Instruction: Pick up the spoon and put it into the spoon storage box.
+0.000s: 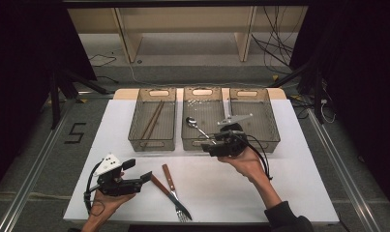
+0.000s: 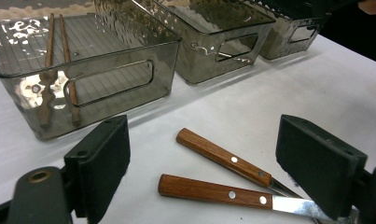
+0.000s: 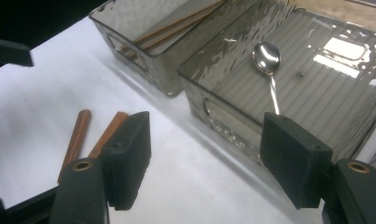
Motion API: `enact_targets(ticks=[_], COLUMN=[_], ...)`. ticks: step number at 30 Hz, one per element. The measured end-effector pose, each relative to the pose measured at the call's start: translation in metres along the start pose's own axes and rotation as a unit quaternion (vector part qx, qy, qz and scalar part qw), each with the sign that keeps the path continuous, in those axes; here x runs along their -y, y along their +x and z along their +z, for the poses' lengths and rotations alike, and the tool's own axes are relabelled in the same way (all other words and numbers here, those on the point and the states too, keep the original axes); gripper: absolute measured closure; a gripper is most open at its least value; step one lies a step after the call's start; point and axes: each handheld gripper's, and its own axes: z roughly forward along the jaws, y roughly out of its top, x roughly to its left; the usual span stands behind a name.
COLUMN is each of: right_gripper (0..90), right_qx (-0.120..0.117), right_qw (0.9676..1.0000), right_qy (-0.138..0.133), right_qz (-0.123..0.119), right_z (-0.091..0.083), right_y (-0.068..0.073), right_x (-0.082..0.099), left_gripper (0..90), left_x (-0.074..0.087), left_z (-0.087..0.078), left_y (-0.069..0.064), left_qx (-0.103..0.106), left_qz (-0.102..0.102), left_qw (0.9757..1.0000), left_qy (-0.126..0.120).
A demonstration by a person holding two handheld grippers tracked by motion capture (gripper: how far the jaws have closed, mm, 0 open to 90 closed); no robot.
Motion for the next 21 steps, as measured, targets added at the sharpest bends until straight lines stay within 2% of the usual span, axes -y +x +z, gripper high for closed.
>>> enact_targets(ticks=[5, 9, 17, 21], right_gripper=[33.9, 32.5, 30.4, 30.1], right_qx=[-0.001, 0.007, 0.009, 0.013], right_qw=[0.9999, 0.9995, 0.9988, 0.9981], right_qy=[-0.017, -0.030, -0.047, -0.059], right_qz=[0.003, -0.002, 0.000, 0.009], right_z=[-0.011, -0.016, -0.031, -0.041], right_y=[0.000, -0.001, -0.002, -0.003], right_x=[0.019, 0.032, 0.060, 0.073], left_gripper=[17.4, 17.4, 17.4, 17.4], left_x=[-0.001, -0.003, -0.008, -0.012], left_z=[0.001, 0.003, 0.008, 0.012], left_y=[0.001, 0.002, 0.003, 0.002], left_qx=[0.001, 0.004, 0.008, 0.011], left_qz=[0.002, 0.000, 0.010, 0.018], left_qw=[1.0000, 1.0000, 0.9999, 0.9996], left_qy=[0.002, 0.005, 0.010, 0.017])
